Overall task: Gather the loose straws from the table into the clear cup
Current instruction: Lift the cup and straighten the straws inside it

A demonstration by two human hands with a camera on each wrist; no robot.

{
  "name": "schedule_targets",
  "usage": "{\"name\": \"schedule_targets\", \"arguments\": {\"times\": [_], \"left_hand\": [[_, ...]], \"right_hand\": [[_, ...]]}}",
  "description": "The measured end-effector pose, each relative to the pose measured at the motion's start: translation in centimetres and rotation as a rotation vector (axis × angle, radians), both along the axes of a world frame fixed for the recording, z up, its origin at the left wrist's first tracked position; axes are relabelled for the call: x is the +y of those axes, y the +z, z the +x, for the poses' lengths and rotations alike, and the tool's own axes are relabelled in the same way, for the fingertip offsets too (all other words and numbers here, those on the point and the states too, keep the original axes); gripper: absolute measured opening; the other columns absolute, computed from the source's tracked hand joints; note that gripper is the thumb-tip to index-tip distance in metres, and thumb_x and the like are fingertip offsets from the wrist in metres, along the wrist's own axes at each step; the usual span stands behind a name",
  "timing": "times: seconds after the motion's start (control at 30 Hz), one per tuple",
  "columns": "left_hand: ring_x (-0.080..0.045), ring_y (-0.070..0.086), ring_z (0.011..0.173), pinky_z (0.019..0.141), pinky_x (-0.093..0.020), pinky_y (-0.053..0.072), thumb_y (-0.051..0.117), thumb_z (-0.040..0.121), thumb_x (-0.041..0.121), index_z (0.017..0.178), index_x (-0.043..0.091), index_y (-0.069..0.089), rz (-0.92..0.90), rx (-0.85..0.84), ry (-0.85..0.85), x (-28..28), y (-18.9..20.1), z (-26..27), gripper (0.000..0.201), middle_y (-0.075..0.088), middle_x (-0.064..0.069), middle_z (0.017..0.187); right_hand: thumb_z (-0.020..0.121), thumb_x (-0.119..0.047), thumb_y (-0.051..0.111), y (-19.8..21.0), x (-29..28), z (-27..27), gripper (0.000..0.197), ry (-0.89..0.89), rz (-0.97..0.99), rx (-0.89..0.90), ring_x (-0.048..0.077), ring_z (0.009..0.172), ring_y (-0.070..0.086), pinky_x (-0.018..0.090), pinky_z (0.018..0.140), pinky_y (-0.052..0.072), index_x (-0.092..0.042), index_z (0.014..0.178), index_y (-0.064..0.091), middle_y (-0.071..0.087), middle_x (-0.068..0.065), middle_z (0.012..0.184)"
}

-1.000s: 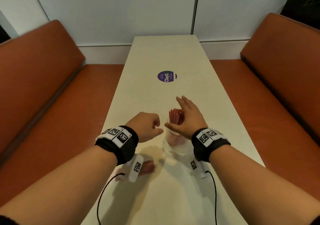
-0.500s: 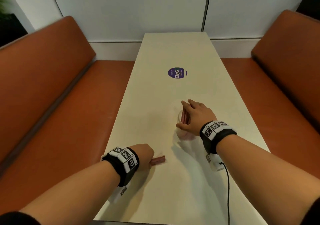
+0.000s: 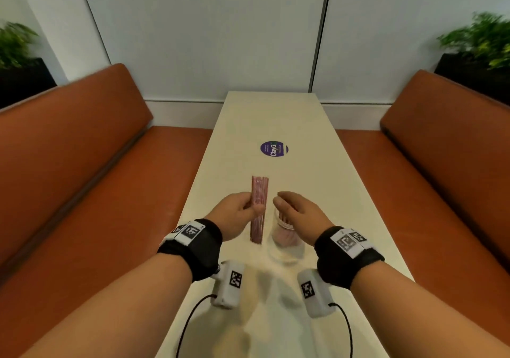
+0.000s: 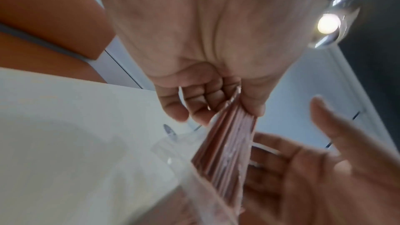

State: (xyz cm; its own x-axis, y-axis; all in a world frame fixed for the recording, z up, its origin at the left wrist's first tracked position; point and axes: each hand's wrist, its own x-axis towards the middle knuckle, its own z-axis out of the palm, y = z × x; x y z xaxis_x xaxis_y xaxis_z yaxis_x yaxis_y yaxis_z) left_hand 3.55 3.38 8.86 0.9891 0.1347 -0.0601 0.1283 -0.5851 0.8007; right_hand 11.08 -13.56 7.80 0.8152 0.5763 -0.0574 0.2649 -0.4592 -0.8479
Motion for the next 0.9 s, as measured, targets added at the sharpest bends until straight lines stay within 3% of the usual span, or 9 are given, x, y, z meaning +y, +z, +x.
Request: {"name": "schedule_targets", "arguments": {"times": [0.07,0.13,0.2,0.27,0.33,0.43,0.7,0.77,0.9], "left_hand": [[-0.019,0.066,0.094,0.082,-0.027,0.053,0.056,0.095,0.029,0.109,0.014,0.064,-0.128,-0.074,0.007,-1.6,1.6,0.5,0.022,0.07,-0.005,0.102],[-0.014,0.066,0.086,0.067,-0.015,0.053,0.056,0.095,0.022,0.109,0.015,0.064,-0.194,-0.109,-0.004,-3.2,2.8,0.9,0.018,0.067,0.001,0.098],[-0.019,0.062,0.076,0.057,-0.021,0.051,0.056,0.088,0.02,0.102,0.014,0.066,-0.118,-0.166,0.002,-4.4,3.6,1.3,0.018,0.062,-0.004,0.098],[-0.024,0.055,0.08,0.066,-0.033,0.05,0.058,0.08,0.027,0.096,0.018,0.066,0.095,-0.194,-0.006,-4.7,4.1,1.8,0.021,0.057,-0.002,0.1],[-0.019,0.049,0.091,0.075,-0.025,0.043,0.066,0.079,0.029,0.098,0.021,0.066,0.189,-0.175,-0.069,-4.3,5.2,1.8,0.02,0.052,0.005,0.098],[-0.01,0.05,0.091,0.073,-0.013,0.037,0.072,0.081,0.027,0.103,0.024,0.066,0.15,-0.229,-0.066,-3.2,7.0,1.6,0.023,0.052,0.007,0.094],[-0.011,0.064,0.094,0.086,-0.027,0.051,0.049,0.097,0.026,0.116,0.007,0.064,-0.452,-0.119,-0.172,-6.2,8.7,1.4,0.031,0.069,-0.002,0.104],[-0.008,0.065,0.093,0.081,-0.017,0.052,0.048,0.098,0.025,0.114,0.002,0.066,-0.473,-0.059,-0.224,-6.9,7.9,1.1,0.033,0.07,-0.004,0.103],[-0.018,0.059,0.116,0.102,-0.028,0.045,0.051,0.097,0.023,0.127,0.009,0.06,-0.509,0.049,-0.262,-7.2,6.7,0.6,0.033,0.064,-0.008,0.127]], "right_hand": [[0.086,-0.059,0.045,0.3,0.2,-0.8,0.055,0.063,0.215,0.257,0.019,0.107,0.063,0.042,0.1,0.048,-0.021,0.124,0.059,0.066,0.001,0.117],[0.092,-0.054,0.042,1.4,0.3,-1.3,0.042,0.068,0.388,0.431,0.023,0.096,0.067,0.044,0.089,0.054,-0.026,0.117,0.061,0.069,0.001,0.108],[0.098,-0.044,0.038,2.8,0.1,-1.9,0.031,0.049,0.472,0.497,0.024,0.08,0.067,0.042,0.073,0.058,-0.025,0.116,0.055,0.069,0.003,0.096],[0.1,-0.041,0.036,3.6,-0.3,-2.1,0.03,0.038,0.518,0.505,0.023,0.061,0.06,0.037,0.059,0.052,-0.019,0.115,0.05,0.065,0.005,0.075],[0.1,-0.042,0.036,3.9,-1.0,-2.1,0.034,0.027,0.54,0.504,0.02,0.052,0.052,0.034,0.055,0.047,-0.017,0.118,0.05,0.057,0.004,0.062],[0.1,-0.043,0.036,4.3,-2.3,-2.0,0.035,-0.009,0.568,0.501,0.016,0.049,0.04,0.027,0.052,0.041,-0.02,0.114,0.058,0.046,0.003,0.061],[0.1,-0.036,0.039,5.1,-3.5,-3.5,0.038,0.12,0.528,0.565,0.012,0.045,0.027,0.025,0.048,0.026,-0.016,0.071,0.052,0.035,-0.001,0.058],[0.101,-0.03,0.039,5.5,-3.6,-3.7,0.035,0.111,0.536,0.576,0.01,0.043,0.029,0.022,0.047,0.026,-0.014,0.07,0.048,0.036,-0.003,0.053],[0.093,-0.009,0.048,5.4,-4.2,-3.7,0.006,0.134,0.534,0.563,0.01,0.043,0.03,0.023,0.046,0.026,-0.008,0.088,0.05,0.034,-0.001,0.055]]}}
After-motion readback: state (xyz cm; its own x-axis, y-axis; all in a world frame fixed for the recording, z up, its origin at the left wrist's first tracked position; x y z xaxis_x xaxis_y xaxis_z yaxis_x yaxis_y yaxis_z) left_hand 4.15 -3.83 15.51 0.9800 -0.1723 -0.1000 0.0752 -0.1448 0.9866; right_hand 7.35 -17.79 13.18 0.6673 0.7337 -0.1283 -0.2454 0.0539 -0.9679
